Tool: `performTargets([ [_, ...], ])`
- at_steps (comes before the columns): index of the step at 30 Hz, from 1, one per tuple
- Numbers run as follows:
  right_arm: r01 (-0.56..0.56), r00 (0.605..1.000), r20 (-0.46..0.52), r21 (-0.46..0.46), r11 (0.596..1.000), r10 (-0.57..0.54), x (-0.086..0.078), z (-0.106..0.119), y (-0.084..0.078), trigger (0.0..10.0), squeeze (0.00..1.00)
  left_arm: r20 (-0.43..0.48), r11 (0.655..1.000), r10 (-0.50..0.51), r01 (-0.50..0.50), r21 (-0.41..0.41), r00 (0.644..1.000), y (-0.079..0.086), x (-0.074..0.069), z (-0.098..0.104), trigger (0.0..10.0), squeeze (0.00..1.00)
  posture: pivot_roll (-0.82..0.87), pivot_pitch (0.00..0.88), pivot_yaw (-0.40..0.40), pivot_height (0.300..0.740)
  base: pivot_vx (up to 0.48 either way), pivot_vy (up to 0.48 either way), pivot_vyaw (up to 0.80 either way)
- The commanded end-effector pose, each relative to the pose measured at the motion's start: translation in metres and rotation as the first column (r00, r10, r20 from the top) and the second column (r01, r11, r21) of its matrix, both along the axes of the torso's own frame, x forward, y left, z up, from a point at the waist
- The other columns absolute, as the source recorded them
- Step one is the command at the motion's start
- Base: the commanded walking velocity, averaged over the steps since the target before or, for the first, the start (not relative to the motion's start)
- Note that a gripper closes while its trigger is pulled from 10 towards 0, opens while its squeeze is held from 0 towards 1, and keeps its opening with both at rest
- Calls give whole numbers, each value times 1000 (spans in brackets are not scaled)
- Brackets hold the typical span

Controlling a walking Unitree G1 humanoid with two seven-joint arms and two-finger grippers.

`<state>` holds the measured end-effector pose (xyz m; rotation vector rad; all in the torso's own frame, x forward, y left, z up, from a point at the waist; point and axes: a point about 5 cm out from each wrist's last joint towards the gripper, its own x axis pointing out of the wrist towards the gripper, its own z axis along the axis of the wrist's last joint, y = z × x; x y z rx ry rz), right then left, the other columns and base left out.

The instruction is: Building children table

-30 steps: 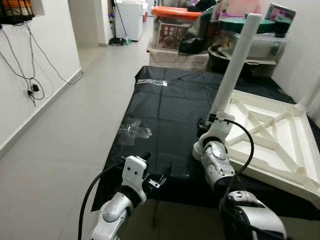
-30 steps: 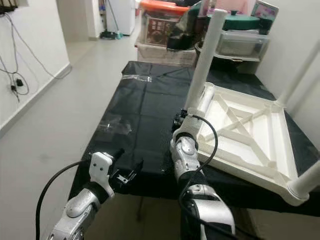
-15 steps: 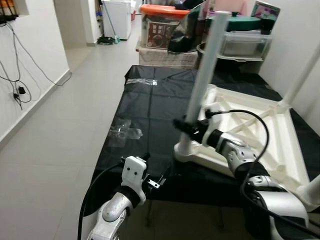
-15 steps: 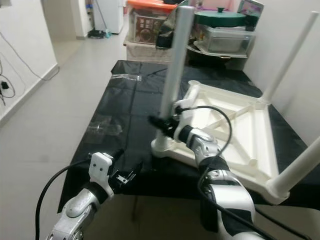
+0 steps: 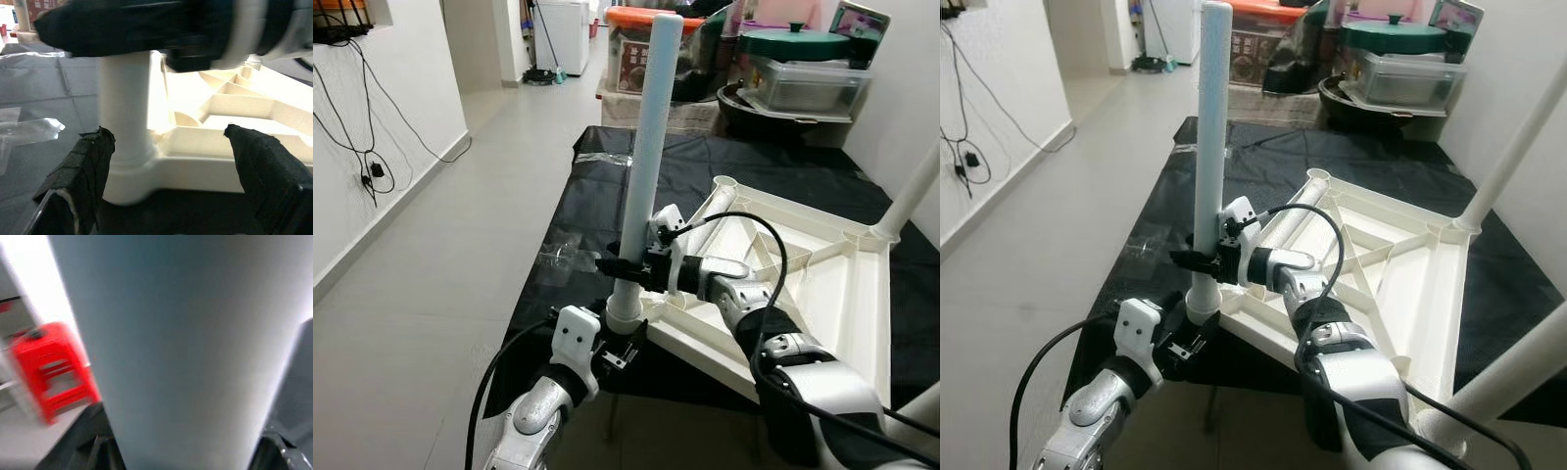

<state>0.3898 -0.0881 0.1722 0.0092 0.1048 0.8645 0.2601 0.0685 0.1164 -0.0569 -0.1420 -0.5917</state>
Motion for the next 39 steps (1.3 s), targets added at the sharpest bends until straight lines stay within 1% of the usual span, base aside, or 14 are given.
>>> performTargets([
  [1,281,959,-30,-43,959,-282,8,-9,-26,0,0,-22,1000,-6,6,6,1000,-1,-2,-4,10000,0,143,0,-93,740,0,0,0],
  [4,630,774,-33,-64,774,-633,13,-16,-60,0,0,-25,1000,-7,7,5,1000,-1,-2,-4,10000,0,134,0,-82,740,0,0,0],
  [5,827,558,-37,-59,559,-829,9,-21,-93,0,0,-28,1000,-8,9,4,1000,-1,-2,-4,10000,0,131,0,-81,740,0,0,0],
  [7,827,558,-37,-59,559,-829,9,-21,-93,0,0,-28,1000,-8,9,4,1000,-1,-2,-4,10000,0,131,0,-81,740,0,0,0],
  [8,918,390,-59,-50,393,-919,2,-28,-116,0,0,-29,1000,-10,10,6,1000,0,-1,-4,10000,0,127,0,-78,740,0,0,0],
  [17,991,132,-121,-23,135,-984,-14,-44,-119,0,0,-31,1000,-11,11,10,999,0,0,-5,10000,0,122,0,-73,740,0,0,0],
  [19,988,150,-154,0,152,-977,-14,-45,-108,4745,0,-32,1000,-12,12,11,999,0,0,-5,10000,0,122,0,-68,740,0,0,0],
  [20,980,199,-155,23,198,-968,-12,-44,-97,10000,0,-33,1000,-12,12,12,999,0,0,-5,10000,0,123,0,-70,740,0,0,0],
  [23,973,232,-152,38,229,-961,-11,-43,-90,10000,0,-33,1000,-12,12,12,999,0,0,-5,10000,0,123,0,-70,740,0,0,0],
  [24,945,324,-137,93,314,-936,-7,-37,-80,10000,980,-34,1000,-11,12,12,999,0,0,-5,10000,0,127,0,-72,740,0,0,0],
  [26,908,410,-115,149,393,-905,-3,-29,-73,10000,725,-34,1000,-11,11,12,999,1,0,-5,10000,0,126,0,-73,740,0,0,0],
  [27,847,514,-106,216,485,-851,1,-20,-69,10000,0,-34,1000,-10,11,12,999,1,0,-5,10000,0,126,0,-71,740,0,0,0],
  [29,726,671,-69,267,634,-738,5,-10,-64,10000,0,-35,1000,-10,11,12,999,1,0,-5,10000,0,127,0,-70,740,0,0,0],
  [39,235,972,-47,170,957,-230,2,-4,-61,10000,0,-33,1000,-13,13,14,999,0,0,-4,10000,0,135,0,-76,740,0,0,0],
])
